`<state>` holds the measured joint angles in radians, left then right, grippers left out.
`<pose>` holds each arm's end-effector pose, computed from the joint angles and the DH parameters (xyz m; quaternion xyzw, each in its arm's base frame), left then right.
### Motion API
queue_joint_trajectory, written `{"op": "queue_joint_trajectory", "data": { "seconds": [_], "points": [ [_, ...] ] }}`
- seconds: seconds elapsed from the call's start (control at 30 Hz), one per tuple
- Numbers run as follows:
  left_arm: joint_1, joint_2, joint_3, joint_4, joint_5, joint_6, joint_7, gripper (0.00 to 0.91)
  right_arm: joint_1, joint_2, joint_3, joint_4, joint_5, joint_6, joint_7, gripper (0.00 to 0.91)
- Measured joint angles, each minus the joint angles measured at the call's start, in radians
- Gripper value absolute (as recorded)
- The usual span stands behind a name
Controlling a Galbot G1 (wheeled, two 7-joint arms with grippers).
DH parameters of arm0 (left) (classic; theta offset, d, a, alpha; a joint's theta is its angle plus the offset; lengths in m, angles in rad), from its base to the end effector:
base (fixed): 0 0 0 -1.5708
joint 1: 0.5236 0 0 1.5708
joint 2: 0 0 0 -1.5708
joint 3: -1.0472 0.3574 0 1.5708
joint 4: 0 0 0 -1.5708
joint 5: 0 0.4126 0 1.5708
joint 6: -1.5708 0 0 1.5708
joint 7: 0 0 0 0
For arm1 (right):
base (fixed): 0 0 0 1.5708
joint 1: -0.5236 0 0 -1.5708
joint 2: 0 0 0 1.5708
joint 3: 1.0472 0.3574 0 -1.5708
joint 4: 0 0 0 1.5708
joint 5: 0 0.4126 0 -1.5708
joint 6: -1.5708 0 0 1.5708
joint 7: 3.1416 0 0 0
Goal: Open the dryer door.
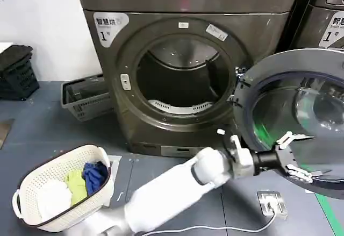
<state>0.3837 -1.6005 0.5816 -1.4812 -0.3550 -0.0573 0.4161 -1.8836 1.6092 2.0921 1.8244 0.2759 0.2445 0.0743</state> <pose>0.3814 -0.3788 -0.1883 0.6893 0.7012 0.0565 0.1733 -0.1991 -0.3894 -0.1810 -0.6252 -0.7042 0.3352 0.0295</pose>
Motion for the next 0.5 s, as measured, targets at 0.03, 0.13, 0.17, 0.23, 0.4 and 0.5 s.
{"op": "queue_joint_trajectory", "data": {
  "seconds": [0.03,0.13,0.17,0.23,0.4,0.5],
  "points": [
    [-0.002,-0.01,0.003,0.009,0.005,0.002,-0.002,0.907,0.001,0.0,0.003,0.003,-0.013,-0.011,0.022,0.907],
    [-0.023,-0.009,0.016,0.051,0.011,0.008,-0.008,0.907,0.008,0.0,0.013,0.019,-0.064,-0.032,0.079,0.907],
    [-0.024,-0.009,0.02,0.065,0.013,0.01,-0.008,0.907,0.01,0.0,0.016,0.022,-0.075,-0.04,0.094,0.907],
    [-0.037,-0.009,0.026,0.091,0.016,0.018,-0.017,0.907,0.015,0.0,0.02,0.034,-0.084,-0.059,0.117,0.907],
    [-0.048,-0.009,0.041,0.141,0.01,0.057,-0.043,0.907,0.028,0.0,0.024,0.067,-0.097,-0.073,0.135,0.907],
    [-0.057,-0.009,0.047,0.16,-0.008,0.076,-0.065,0.907,0.034,0.0,0.015,0.084,-0.112,-0.069,0.137,0.907]
  ]
}}
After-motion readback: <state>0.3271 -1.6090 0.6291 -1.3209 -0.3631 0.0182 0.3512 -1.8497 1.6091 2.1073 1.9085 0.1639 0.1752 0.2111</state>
